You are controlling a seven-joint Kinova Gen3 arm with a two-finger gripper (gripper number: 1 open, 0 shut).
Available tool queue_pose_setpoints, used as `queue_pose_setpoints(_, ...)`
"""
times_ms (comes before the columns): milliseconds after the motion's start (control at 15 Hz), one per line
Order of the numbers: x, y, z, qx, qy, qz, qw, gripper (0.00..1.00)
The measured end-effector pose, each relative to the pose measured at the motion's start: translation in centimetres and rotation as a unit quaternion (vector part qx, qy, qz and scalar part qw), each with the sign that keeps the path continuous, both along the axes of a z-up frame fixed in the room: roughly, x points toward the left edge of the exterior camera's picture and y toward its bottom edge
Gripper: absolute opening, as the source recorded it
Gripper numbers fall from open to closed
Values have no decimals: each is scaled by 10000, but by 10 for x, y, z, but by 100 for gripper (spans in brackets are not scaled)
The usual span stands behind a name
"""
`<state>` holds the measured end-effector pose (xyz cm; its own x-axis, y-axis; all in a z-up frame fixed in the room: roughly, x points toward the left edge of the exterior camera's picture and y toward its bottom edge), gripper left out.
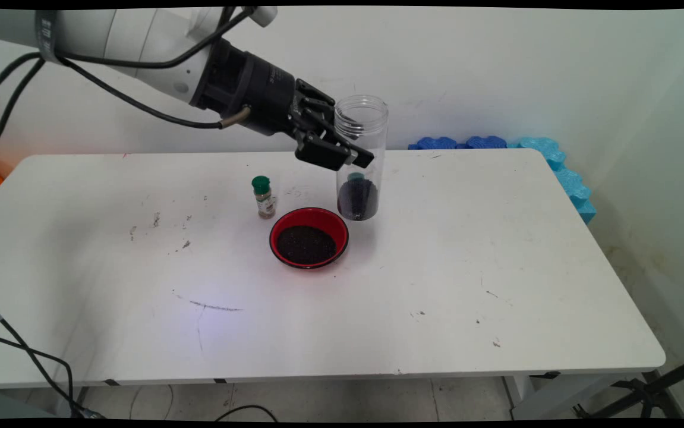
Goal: Pour the black seasoning powder in the red bowl, then place the picked object on the table
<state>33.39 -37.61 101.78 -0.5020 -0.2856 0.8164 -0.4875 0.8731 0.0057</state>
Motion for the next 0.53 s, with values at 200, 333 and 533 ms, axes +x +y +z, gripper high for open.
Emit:
queue_pose_setpoints(200,-1,1,0,-33,-14,-12,10000,0)
queue_pose_setpoints(333,-2,1,-1,-49,-23,-19,10000,0)
queue_pose_setpoints(533,-4,2,-2,-77,-37,-25,10000,0)
